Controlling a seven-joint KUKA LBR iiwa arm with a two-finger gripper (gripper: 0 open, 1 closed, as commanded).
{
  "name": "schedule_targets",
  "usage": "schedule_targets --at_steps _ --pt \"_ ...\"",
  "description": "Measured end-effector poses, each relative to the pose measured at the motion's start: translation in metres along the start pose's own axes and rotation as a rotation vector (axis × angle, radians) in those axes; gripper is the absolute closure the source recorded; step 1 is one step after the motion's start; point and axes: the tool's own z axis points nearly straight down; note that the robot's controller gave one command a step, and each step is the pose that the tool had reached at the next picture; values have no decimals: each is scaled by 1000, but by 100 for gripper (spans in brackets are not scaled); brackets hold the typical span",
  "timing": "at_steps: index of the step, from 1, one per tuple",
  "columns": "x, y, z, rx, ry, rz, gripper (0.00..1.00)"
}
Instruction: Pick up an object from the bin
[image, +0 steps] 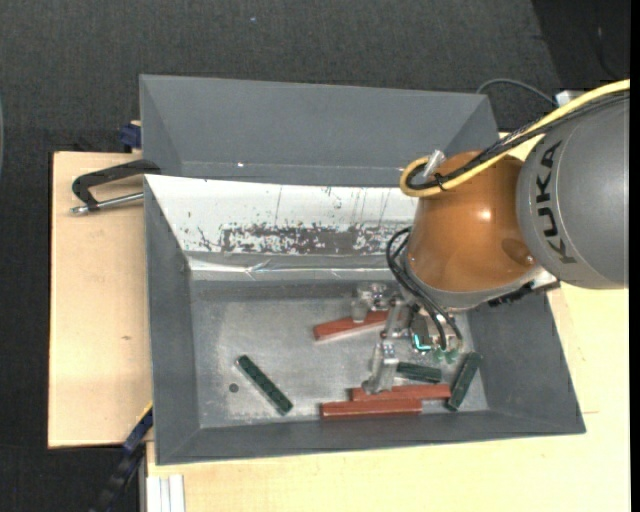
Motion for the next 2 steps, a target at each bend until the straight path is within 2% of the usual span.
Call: schedule_targets --at_steps 1,2 --pt "-2 0 -4 -1 -8 1 0" --pt "-15 -14 52 0 -14 -30 0"
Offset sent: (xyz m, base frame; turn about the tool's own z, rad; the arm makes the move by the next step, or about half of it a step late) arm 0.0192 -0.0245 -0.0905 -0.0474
